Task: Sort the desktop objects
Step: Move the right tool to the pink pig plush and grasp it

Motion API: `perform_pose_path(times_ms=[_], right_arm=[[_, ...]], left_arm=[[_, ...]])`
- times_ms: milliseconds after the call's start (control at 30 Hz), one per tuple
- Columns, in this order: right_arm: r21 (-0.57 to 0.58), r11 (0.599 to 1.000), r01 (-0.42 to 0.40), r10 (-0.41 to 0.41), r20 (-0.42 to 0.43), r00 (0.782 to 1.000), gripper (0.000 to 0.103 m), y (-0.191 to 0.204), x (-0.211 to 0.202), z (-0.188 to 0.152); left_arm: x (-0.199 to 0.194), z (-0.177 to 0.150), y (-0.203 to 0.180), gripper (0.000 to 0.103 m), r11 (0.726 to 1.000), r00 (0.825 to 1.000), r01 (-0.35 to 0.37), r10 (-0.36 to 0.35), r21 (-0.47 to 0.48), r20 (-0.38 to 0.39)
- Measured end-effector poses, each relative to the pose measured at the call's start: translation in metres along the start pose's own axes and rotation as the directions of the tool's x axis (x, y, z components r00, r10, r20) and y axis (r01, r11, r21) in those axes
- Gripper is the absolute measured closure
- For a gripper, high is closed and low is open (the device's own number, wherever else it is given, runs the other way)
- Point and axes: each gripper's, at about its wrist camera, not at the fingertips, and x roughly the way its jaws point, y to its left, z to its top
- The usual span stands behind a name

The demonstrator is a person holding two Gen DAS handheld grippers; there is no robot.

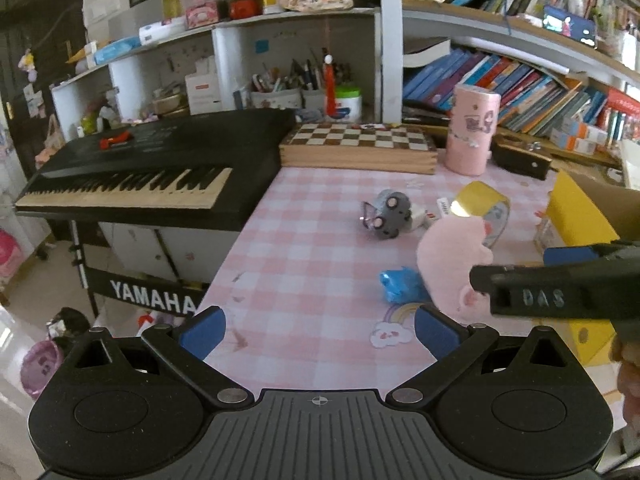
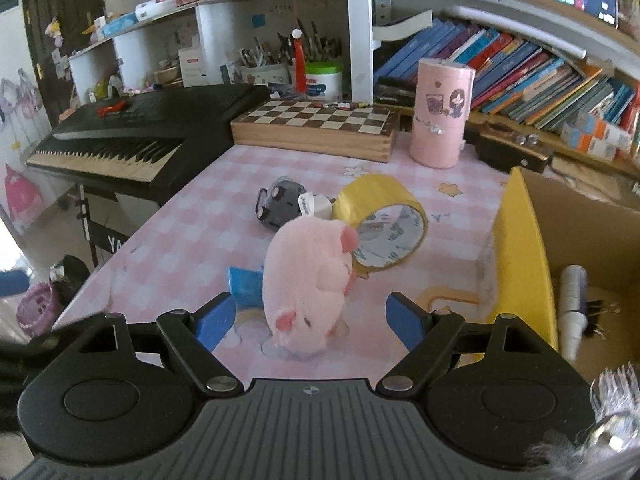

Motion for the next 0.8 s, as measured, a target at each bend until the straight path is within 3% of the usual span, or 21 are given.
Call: perform_pose_path(times_ms=[233,600,800], right_arm=[[0.059,0.998,-0.016,0.021,-0.085,0.996,0.018,-0.007,0.049,0.014],[0.064,0.997,-0.032,0.045,-0.217,0.975,0.018,-0.015,0.106,0.022],[0.043,0.993,-0.109,0.116,-0.214,0.970,0.041,-0.017,0.107,0.029]], left_arm=[[0.012,0.006,0.005,0.001,0.998,0.998,-0.058,0.058,-0.020,-0.038],[0.033,0.022,-0.001,0.001,0.997,0.995,-0.078,0.077,-0.009,-0.060],[0.044,0.029,-0.007,0.001,0.999,0.997,-0.042,0.041,-0.007,-0.064]])
